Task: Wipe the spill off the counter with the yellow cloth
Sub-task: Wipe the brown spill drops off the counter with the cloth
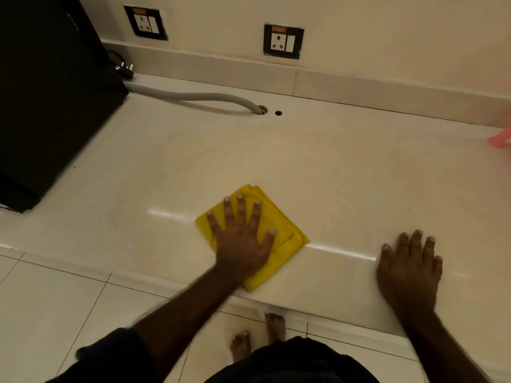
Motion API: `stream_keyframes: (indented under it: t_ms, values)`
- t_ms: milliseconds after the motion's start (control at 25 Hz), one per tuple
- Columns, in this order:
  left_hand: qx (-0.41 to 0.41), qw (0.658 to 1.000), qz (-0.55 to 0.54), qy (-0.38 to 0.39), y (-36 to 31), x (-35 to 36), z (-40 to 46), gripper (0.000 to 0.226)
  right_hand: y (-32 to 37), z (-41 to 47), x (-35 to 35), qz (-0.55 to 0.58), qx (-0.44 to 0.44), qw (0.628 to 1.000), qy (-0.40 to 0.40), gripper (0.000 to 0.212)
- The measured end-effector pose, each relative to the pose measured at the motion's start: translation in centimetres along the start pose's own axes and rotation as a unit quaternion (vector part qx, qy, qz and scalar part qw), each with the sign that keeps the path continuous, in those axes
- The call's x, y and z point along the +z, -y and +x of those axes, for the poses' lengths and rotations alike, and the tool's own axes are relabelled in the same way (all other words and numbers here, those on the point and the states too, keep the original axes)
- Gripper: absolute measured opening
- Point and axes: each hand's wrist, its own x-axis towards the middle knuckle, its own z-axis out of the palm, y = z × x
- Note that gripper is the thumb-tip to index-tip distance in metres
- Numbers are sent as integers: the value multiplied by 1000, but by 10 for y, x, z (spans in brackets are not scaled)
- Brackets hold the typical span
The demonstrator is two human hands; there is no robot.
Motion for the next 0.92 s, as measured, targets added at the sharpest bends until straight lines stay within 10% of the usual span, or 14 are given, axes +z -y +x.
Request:
stream_keyframes:
  t_ms: [280, 600, 920]
  values:
    - [171, 981, -51, 73, -86, 4, 2, 60, 81, -36, 9, 65, -272, 946, -164, 42]
    - [182, 983, -30, 22, -6, -3, 62, 58, 170, -35, 42, 9, -275, 959, 64, 70]
    - [-20, 1000, -2, 10, 122, -20, 68, 64, 286, 25, 68, -51, -494, 858, 134, 71]
